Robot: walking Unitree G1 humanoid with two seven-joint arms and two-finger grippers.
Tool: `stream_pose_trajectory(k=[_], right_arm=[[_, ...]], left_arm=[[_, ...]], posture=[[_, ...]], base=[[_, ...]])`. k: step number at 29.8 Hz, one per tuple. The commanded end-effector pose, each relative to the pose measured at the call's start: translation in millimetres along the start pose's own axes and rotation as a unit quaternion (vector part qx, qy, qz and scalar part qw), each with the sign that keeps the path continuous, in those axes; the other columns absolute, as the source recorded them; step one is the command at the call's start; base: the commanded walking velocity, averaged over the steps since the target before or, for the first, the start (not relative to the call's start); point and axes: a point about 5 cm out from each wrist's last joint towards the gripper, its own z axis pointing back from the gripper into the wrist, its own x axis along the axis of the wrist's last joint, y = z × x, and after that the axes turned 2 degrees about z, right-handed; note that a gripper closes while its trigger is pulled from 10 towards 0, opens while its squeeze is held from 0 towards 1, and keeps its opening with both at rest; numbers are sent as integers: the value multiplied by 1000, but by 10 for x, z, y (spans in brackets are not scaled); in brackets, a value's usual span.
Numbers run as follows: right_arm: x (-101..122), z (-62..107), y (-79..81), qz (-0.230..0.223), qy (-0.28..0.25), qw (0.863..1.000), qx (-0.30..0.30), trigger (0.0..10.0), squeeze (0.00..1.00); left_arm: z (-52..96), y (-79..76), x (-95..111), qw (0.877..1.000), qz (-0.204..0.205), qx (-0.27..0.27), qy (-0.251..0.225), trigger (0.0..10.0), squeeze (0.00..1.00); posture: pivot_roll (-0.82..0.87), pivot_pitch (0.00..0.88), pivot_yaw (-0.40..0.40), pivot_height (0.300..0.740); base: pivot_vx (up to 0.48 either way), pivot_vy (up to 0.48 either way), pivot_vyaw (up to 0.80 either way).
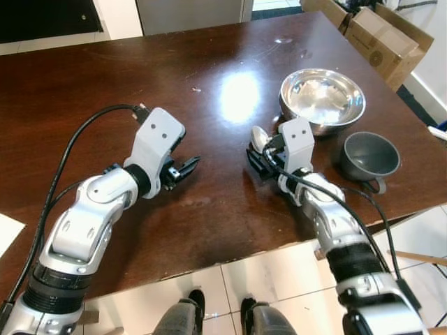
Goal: Setting the table
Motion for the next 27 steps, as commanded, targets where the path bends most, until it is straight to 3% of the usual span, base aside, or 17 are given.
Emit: stream_pose_trajectory(k=[1,9,14,20,21,22,24,25,26,27], right_arm=[[-61,49,59,-4,12,1000,-3,10000,0],[-164,186,125,-6,32,999,-37,10000,0],[-294,243,43,-8,52,997,-62,10000,0],[-228,214,-12,-32,46,997,-47,10000,0],[-234,218,-18,-41,54,997,-43,7137,0],[-236,220,-19,-44,57,997,-42,7137,0],[-265,230,-24,-40,67,996,-37,1686,0],[-277,235,-26,-36,72,996,-36,1686,0],[-314,245,-26,-38,82,995,-33,0,0],[-345,254,-22,-39,89,995,-30,0,0]], left_arm=[[1,-35,-75,1000,4,-5,10,10000,0],[-7,-33,-73,1000,2,-7,10,10000,0],[-18,-34,-78,1000,1,-9,11,10000,0],[-20,-21,-74,1000,1,-7,11,10000,0],[-8,-22,-63,1000,-1,-12,10,10000,0],[-3,-23,-58,1000,-2,-15,9,10000,0],[19,-24,-45,1000,-6,-29,9,10000,0],[26,-24,-41,999,-7,-33,9,10000,0],[34,-11,-38,999,-9,-34,10,10000,0],[40,-1,-36,999,-10,-35,11,10000,0]], posture=[[-42,164,54,740],[-47,169,61,740],[-51,171,69,740],[-50,169,70,740],[-49,170,70,740],[-49,170,70,740],[-47,171,70,740],[-47,171,70,740],[-46,171,73,740],[-46,171,73,740]], base=[[0,0,0],[0,0,0],[0,0,0],[0,0,0],[0,0,0],[0,0,0],[0,0,0],[0,0,0],[0,0,0],[0,0,0]])
